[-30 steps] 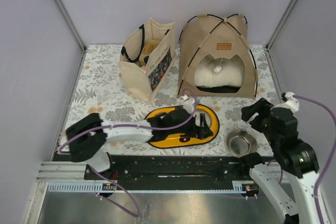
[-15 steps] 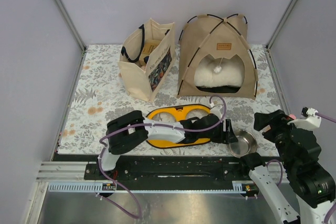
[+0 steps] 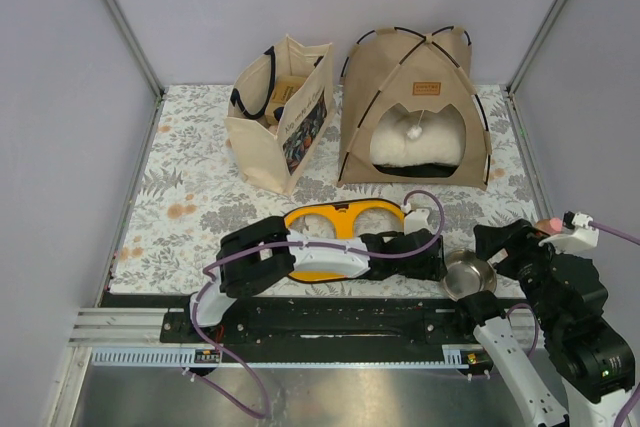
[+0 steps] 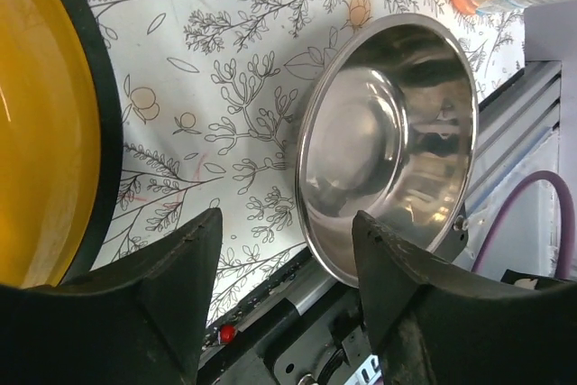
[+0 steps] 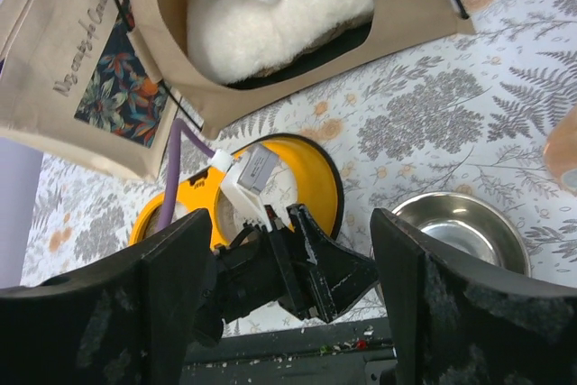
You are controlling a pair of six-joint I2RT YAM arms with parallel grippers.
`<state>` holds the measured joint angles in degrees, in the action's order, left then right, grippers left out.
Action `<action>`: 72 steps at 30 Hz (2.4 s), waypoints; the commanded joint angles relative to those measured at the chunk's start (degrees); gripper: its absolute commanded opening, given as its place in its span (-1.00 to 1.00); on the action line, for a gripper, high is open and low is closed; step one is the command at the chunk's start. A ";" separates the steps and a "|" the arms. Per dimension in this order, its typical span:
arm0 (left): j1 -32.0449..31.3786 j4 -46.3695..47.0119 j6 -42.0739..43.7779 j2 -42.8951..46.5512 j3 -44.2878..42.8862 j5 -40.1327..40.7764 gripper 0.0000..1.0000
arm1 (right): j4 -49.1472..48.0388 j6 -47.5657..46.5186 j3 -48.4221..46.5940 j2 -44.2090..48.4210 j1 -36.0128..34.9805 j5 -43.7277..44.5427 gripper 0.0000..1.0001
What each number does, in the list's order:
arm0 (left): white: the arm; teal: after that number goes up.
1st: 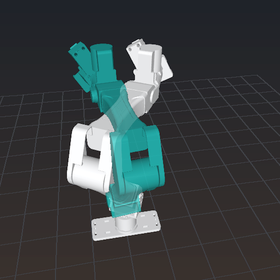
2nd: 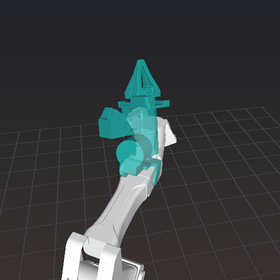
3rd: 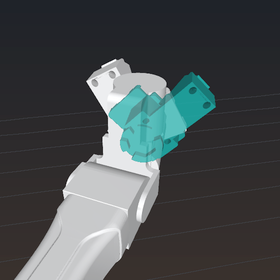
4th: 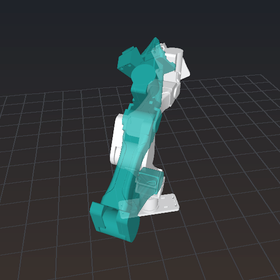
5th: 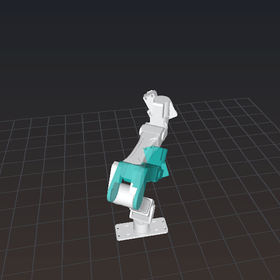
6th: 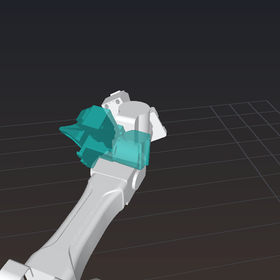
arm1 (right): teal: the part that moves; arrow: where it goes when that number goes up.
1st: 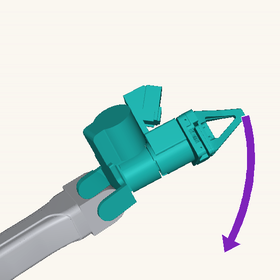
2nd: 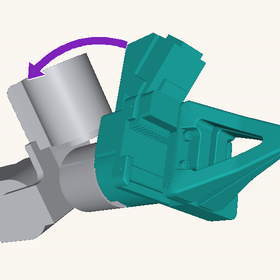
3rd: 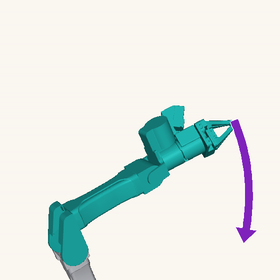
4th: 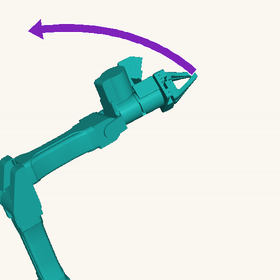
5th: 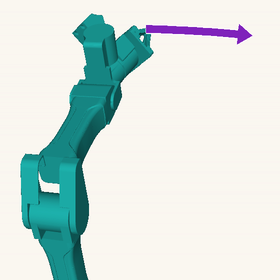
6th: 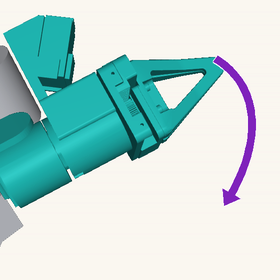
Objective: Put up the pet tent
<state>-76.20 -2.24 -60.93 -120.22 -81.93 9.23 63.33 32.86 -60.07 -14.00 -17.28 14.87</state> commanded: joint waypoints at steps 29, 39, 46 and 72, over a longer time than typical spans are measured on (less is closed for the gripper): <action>5.00 1.97 5.81 1.82 0.27 -8.34 -1.00 | -3.21 -2.97 2.41 -3.84 -1.88 -0.45 0.63; 15.64 0.49 16.10 20.01 7.22 -16.00 -1.00 | -5.94 -6.14 1.20 -12.27 -1.88 -11.18 0.64; 23.72 3.64 15.84 34.25 20.91 -16.79 -1.00 | -9.71 -2.20 1.18 -14.48 -1.79 -11.44 0.57; 36.39 0.04 15.31 56.68 36.93 -23.03 -1.00 | -48.21 7.30 21.66 -28.36 -1.88 -48.71 0.09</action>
<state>-40.03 -5.08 -45.10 -65.65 -45.43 -11.09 21.21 38.81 -39.13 -42.30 -18.85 -30.04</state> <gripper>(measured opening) 0.057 0.545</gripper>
